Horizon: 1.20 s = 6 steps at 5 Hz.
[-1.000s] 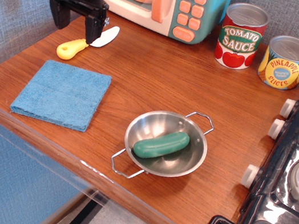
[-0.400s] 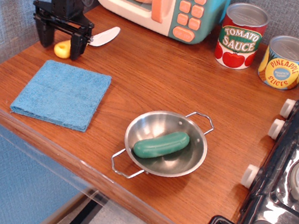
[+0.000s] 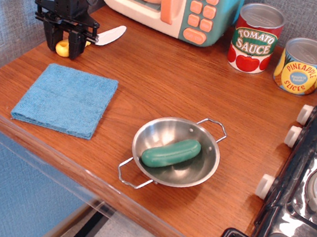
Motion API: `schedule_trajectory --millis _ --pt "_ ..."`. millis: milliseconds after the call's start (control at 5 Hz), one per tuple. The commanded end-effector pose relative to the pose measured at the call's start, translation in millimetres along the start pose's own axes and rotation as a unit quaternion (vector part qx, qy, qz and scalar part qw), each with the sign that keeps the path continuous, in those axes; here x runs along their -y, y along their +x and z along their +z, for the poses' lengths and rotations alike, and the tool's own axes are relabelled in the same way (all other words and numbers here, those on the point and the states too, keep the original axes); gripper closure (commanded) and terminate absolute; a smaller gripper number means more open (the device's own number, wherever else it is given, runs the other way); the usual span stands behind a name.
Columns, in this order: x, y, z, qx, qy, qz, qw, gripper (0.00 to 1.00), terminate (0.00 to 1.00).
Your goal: Move the knife to the area between the cans and pot
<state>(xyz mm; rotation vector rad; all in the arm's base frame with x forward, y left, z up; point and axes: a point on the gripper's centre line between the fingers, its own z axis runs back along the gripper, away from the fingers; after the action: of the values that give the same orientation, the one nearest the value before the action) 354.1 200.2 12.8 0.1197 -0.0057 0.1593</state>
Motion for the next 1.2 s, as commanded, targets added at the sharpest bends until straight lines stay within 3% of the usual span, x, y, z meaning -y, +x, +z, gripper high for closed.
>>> schedule_trajectory --millis 0,200,400,800,1000 --pt "10 -6 78 0.115 0.004 0.011 0.9933 1.0 0.0" --pt "51 -14 133 0.172 -0.019 -0.012 0.9848 1.0 0.0" --pt "93 -19 156 0.168 -0.061 -0.06 0.982 1.0 0.0" --pt "198 -28 110 0.101 -0.069 -0.068 0.9901 1.0 0.0" --pt "221 -33 85 0.059 -0.066 -0.033 0.9955 1.0 0.0"
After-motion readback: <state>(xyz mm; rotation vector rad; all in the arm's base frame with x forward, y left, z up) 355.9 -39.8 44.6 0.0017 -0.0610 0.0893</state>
